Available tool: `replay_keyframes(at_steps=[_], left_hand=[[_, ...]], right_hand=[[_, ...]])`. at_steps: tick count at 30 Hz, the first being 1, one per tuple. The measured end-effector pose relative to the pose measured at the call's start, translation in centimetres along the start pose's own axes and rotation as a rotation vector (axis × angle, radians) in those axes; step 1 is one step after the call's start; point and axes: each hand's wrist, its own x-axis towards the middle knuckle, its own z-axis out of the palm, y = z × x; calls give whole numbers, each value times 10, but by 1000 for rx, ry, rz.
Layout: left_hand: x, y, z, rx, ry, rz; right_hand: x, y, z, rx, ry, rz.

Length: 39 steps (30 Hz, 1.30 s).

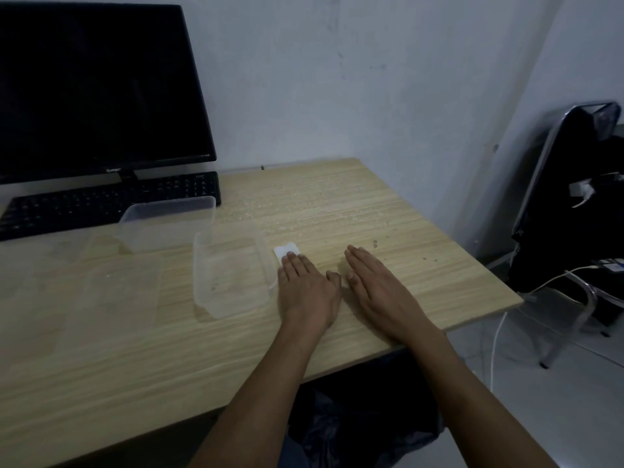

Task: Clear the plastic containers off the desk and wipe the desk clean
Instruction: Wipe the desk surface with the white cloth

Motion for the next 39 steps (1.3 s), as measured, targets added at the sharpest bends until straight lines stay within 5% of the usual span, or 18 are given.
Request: replay_keyframes(at_steps=[10,39], left_hand=[[-46,-10,5,8,-29,74],[-25,3,6,-14,55,-44]], right_hand=[[-5,-6,-3,-156,66,-5],[-8,-13,-8,-120,21,49]])
